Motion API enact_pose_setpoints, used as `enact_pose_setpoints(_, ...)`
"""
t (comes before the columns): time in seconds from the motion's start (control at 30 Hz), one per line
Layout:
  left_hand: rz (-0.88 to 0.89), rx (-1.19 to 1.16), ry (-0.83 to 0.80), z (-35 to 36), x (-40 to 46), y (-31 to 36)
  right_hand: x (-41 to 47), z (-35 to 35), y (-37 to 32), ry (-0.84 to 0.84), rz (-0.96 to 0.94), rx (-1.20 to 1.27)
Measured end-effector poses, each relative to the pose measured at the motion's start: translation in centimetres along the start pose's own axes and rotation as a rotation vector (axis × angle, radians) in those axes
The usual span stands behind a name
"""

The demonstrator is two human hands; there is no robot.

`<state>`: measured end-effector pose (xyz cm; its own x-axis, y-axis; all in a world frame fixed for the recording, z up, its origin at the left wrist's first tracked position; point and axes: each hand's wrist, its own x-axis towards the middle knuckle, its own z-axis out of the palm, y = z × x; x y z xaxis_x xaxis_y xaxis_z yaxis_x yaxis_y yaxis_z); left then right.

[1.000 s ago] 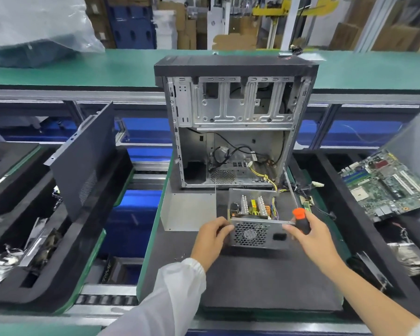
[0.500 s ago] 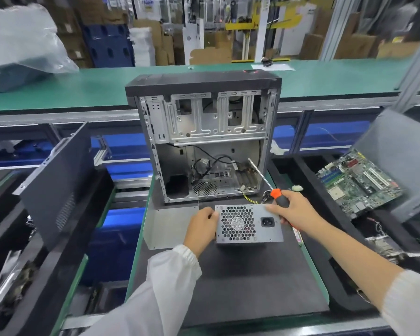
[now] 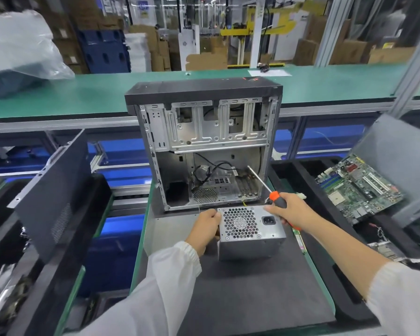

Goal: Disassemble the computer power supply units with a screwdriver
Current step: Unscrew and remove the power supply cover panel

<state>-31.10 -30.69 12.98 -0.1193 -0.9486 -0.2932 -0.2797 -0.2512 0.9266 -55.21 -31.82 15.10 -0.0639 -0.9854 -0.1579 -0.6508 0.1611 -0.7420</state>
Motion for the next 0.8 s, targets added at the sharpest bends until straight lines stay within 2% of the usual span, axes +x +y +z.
enact_pose_setpoints(0.17,-0.008,-0.012,-0.025,-0.2,0.5,-0.2,0.1,-0.5,-0.8,-0.022,-0.019,-0.122)
enact_pose_setpoints(0.37,-0.067,-0.049,0.006,0.2,1.0,0.2,0.5,-1.4,-2.5,0.014,-0.075,-0.382)
enact_pose_setpoints(0.47,-0.088,-0.095,-0.042,0.1,1.1,0.1,1.2,-1.7,-3.7,-0.054,-0.165,-0.453)
enact_pose_setpoints(0.6,-0.062,-0.122,-0.032,-0.2,1.3,-0.2,1.5,-3.1,-6.0,-0.093,-0.333,-0.447)
enact_pose_setpoints(0.8,-0.02,-0.248,0.041,0.2,1.3,-0.5,0.8,-4.1,-9.7,-0.077,-0.435,-0.299)
